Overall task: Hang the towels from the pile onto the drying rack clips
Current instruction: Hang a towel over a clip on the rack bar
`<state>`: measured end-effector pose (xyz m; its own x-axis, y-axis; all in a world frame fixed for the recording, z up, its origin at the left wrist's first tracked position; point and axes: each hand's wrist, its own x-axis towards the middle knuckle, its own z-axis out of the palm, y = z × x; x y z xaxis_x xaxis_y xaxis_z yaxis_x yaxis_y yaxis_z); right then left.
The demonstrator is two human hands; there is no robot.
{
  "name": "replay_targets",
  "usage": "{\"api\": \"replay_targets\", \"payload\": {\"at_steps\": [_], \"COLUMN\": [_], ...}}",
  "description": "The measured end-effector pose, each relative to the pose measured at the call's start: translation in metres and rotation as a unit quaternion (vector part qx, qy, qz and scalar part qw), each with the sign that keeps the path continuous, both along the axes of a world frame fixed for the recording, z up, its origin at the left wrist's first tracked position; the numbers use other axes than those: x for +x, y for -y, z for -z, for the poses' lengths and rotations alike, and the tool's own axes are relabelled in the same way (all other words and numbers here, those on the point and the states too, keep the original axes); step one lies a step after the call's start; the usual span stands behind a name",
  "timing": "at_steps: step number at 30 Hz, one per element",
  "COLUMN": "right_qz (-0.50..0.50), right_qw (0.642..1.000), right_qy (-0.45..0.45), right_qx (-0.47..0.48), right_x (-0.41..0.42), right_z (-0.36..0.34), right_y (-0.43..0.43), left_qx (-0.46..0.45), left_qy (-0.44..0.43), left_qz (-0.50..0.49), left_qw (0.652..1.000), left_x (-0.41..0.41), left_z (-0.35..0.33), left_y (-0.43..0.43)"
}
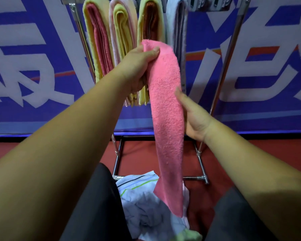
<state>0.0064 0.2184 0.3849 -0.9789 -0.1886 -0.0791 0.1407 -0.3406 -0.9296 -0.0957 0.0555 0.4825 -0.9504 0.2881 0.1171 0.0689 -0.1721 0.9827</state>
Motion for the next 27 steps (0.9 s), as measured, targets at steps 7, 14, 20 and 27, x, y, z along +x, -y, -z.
{"api": "replay_targets", "payload": {"at_steps": [7,14,20,27], "right_qz": [-0.008,0.013,0.079,0.164], "right_qw": [0.994,0.997,0.994,0.962], "right_qy": [0.024,0.039,0.079,0.2], "right_qx": [0.108,0.06,-0.018,-0.088], "right_x": [0.007,0.0,-0.008,-0.027], "right_z": [0.037,0.065,0.094,0.124], "right_y": [-0.009,-0.009,-0.006,0.001], "left_qx": [-0.045,-0.069,-0.231,-0.303], "left_qy": [0.027,0.056,0.143,0.241], "left_qz": [-0.038,-0.004,0.101,0.031], "left_qw": [0.998,0.996,0.957,0.921], "left_x": [-0.016,-0.015,-0.006,0.016], "left_z": [0.017,0.053,0.117,0.201], "left_y": [0.004,-0.011,-0.014,-0.002]}}
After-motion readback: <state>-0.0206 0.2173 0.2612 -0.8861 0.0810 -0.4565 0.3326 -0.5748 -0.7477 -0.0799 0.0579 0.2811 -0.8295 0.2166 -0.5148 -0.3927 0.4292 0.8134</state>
